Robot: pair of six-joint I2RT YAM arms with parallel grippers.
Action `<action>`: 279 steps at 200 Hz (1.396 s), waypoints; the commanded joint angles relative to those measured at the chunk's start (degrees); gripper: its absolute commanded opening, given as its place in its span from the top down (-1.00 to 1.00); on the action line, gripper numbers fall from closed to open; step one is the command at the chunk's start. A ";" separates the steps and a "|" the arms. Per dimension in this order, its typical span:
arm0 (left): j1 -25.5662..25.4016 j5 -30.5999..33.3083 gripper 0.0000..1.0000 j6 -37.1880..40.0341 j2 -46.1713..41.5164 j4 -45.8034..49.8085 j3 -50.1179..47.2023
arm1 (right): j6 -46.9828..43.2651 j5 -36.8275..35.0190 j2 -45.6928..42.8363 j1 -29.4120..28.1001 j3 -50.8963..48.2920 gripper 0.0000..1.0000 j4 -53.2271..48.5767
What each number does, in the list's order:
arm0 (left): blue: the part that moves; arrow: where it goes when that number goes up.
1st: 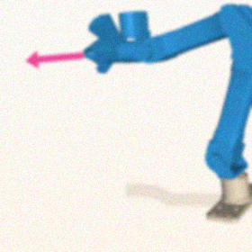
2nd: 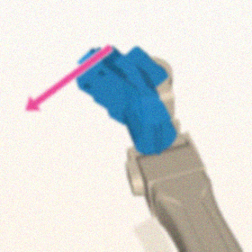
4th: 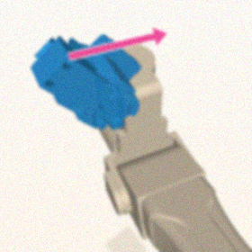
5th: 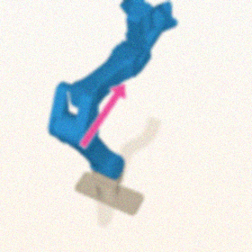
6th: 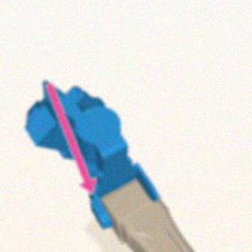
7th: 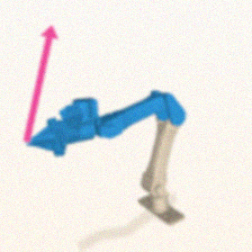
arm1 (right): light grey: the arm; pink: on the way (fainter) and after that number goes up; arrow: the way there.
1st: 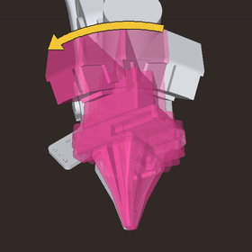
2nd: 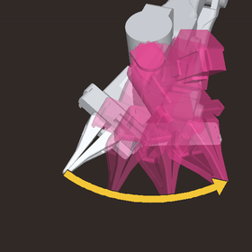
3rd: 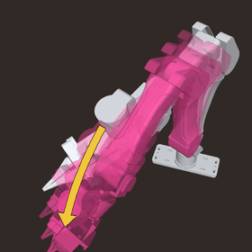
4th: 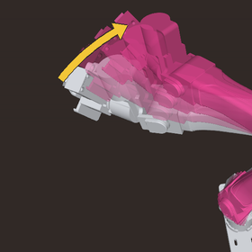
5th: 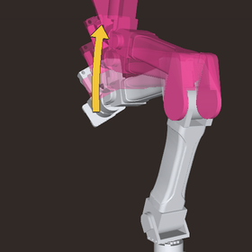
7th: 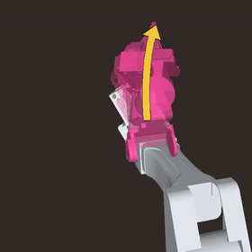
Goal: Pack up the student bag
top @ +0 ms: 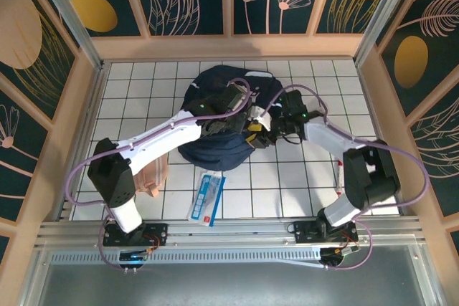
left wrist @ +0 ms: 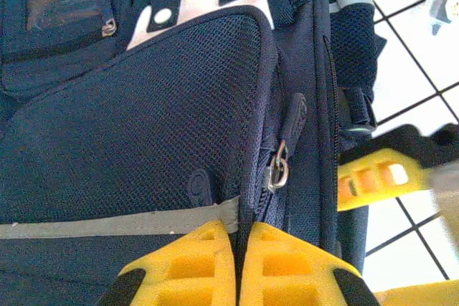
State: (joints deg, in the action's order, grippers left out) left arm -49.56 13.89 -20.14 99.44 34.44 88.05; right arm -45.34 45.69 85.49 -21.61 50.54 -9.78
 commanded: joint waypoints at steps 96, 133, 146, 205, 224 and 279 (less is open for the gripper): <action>0.53 -3.09 1.00 11.41 -1.83 -5.63 0.37 | 66.93 -30.86 -19.50 9.06 -18.16 -0.99 19.35; 0.75 -7.04 1.00 14.75 -1.61 -2.85 2.32 | 55.03 -18.38 -13.68 9.21 -17.35 -0.92 11.38; 0.91 -7.04 1.00 15.66 -1.60 -1.73 4.05 | 50.26 -16.19 -12.59 8.85 -17.24 -0.88 11.33; 1.91 -7.36 1.00 16.63 -1.60 -0.46 6.04 | 34.56 -9.61 -4.23 8.91 -11.81 -0.53 7.77; 1.87 -7.47 1.00 16.41 -1.57 -0.71 5.84 | 34.92 -6.39 -2.83 8.83 -11.93 -0.41 8.83; 1.88 -8.23 1.00 15.99 -1.62 -0.28 7.11 | 28.96 -9.20 2.79 7.98 -9.48 -0.21 6.76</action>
State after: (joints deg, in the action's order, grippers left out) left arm -47.62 7.57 -5.37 99.04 37.91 90.98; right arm -11.75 35.70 85.84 -12.75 38.50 -0.99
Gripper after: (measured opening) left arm 0.047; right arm 0.615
